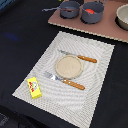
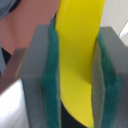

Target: Interact with the objects in diverse but meaningful ways.

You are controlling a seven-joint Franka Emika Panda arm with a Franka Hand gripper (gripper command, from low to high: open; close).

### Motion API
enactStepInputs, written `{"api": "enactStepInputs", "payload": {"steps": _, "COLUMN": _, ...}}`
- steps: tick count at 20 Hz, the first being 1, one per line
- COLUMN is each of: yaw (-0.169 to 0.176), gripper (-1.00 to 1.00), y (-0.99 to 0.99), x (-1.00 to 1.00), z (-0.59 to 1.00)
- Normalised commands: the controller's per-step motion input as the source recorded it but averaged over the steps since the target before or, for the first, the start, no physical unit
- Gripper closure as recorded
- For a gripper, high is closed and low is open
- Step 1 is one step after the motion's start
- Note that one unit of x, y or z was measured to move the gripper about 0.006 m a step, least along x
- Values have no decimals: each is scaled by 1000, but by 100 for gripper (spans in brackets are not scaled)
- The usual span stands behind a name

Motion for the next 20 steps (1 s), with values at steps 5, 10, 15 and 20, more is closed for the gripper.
{"api": "enactStepInputs", "payload": {"steps": 5, "yaw": -20, "gripper": 100, "y": 565, "x": 217, "z": 0}}
{"api": "enactStepInputs", "payload": {"steps": 10, "yaw": -23, "gripper": 100, "y": 562, "x": 182, "z": 0}}
{"api": "enactStepInputs", "payload": {"steps": 15, "yaw": -25, "gripper": 100, "y": 543, "x": 205, "z": 0}}
{"api": "enactStepInputs", "payload": {"steps": 20, "yaw": -30, "gripper": 100, "y": 527, "x": 199, "z": 0}}
